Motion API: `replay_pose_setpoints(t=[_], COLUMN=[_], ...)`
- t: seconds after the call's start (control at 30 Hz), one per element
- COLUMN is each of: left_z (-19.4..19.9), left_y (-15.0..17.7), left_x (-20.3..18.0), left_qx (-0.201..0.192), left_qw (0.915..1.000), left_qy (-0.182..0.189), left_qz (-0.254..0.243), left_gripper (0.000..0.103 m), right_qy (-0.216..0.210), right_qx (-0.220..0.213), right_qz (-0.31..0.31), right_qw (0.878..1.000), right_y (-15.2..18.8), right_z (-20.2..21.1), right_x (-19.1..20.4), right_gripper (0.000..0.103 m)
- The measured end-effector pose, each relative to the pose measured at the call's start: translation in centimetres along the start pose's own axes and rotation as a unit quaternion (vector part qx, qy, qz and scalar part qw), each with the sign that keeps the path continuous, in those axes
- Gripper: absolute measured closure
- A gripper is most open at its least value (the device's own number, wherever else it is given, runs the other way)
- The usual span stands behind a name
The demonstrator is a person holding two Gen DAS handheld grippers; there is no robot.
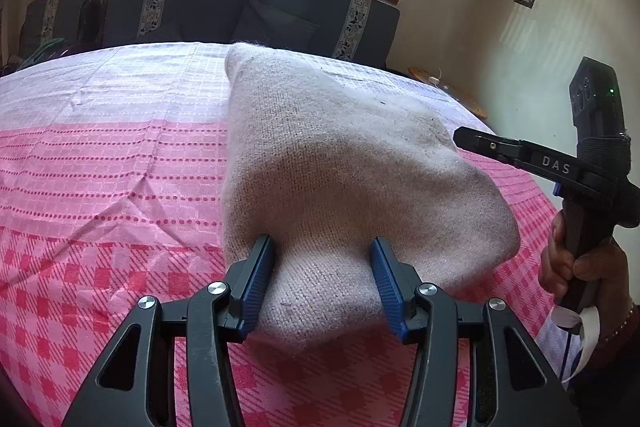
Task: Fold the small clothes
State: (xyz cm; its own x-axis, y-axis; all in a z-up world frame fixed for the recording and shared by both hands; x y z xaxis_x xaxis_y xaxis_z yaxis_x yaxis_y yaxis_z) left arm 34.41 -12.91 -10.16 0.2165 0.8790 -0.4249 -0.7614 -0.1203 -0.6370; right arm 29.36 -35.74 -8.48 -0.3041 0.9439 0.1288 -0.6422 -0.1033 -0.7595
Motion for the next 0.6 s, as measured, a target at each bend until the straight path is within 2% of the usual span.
replay_pose_setpoints(t=[0.07,0.13,0.17,0.2,0.33,0.6], left_z=[0.0,-0.1,-0.1,-0.3,-0.3,1.3], left_y=[0.0,0.2,0.2,0.2,0.5,1.1], left_x=[-0.1,-0.5,-0.5,-0.8,-1.2,-1.2], left_qx=[-0.002,-0.004,-0.006,-0.007,-0.015,-0.036], left_qw=[1.0000,0.9999,0.9998,0.9996,0.9986,0.9958], left_qy=[-0.006,-0.014,-0.018,-0.023,-0.043,-0.077], left_qz=[-0.004,-0.009,-0.011,-0.014,-0.026,-0.035], left_gripper=[0.051,0.050,0.050,0.050,0.048,0.045], right_qy=[0.002,0.010,0.014,0.018,0.018,0.001], right_qx=[-0.009,-0.009,-0.012,-0.014,-0.011,-0.013], right_qz=[-0.015,-0.029,-0.037,-0.042,-0.058,-0.093], right_qw=[1.000,0.999,0.999,0.999,0.998,0.996], right_y=[0.9,2.1,2.8,3.4,5.4,6.6], right_z=[1.7,3.0,3.6,4.2,5.4,5.2], right_x=[0.0,-0.2,-0.4,-0.5,-0.7,-1.4], right_gripper=[0.084,0.063,0.041,0.034,0.034,0.034])
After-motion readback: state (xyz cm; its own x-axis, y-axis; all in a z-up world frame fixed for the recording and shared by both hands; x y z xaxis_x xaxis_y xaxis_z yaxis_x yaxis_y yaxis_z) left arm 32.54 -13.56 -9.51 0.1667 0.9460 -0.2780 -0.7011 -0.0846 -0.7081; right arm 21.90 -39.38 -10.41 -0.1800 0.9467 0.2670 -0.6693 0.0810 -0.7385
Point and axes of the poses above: each gripper's, at about its wrist camera, not at the fingertips, and z roughly against the way its jaws point, x to its left, y to its underside, the point moved 8 cm from there along -z, roughly the way its jaws point, and after that the axes turned 10 degrees about z, right-handed, at the moved point
